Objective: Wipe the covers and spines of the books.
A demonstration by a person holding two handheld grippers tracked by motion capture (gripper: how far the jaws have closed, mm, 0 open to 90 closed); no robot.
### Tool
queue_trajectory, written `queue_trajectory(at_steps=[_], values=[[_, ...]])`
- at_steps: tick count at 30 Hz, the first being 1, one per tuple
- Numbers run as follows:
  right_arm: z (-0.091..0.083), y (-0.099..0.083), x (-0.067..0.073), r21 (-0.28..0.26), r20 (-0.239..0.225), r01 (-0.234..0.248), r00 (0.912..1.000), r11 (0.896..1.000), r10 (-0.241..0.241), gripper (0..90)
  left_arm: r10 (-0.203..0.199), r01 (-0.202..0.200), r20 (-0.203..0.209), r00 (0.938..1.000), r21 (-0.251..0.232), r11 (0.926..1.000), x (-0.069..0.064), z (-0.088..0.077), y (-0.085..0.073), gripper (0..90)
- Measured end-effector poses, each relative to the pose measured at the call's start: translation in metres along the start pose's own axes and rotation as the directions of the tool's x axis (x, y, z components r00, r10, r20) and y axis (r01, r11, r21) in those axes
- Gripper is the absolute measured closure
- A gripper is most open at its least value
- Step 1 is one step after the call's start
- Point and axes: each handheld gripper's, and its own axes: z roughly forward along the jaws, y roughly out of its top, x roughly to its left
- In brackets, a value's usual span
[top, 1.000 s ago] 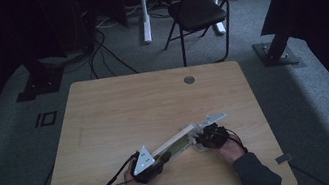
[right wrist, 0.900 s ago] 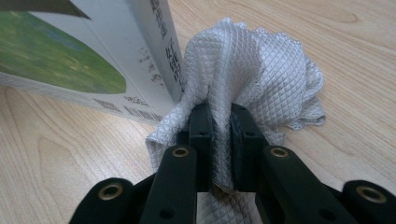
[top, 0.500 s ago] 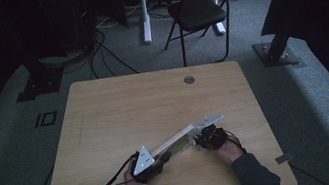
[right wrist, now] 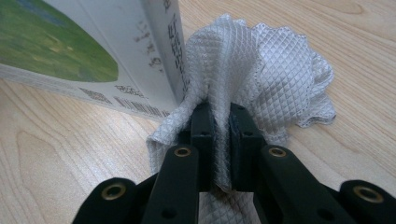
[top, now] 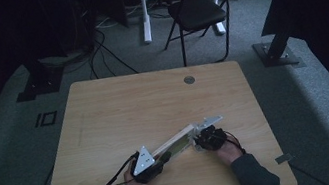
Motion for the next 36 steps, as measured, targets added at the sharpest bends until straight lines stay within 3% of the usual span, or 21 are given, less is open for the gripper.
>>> queue_trajectory(at_steps=[12,21,36], values=[[-0.001,-0.001,-0.008,-0.016,-0.053,-0.023,0.9984,1.000,0.022,82.6,0.002,-0.002,0.000,1.0000,0.000,1.0000,0.000,0.000,0.000,75.8],[-0.007,0.001,-0.008,-0.025,-0.039,-0.012,0.9992,1.000,0.011,82.4,0.001,-0.001,-0.003,1.0000,0.000,1.0000,0.000,0.000,0.000,76.0],[-0.032,0.008,-0.011,-0.096,-0.017,-0.005,0.9998,0.995,0.003,82.2,0.013,-0.013,-0.008,0.9999,0.005,0.9999,-0.002,0.000,0.001,77.3]])
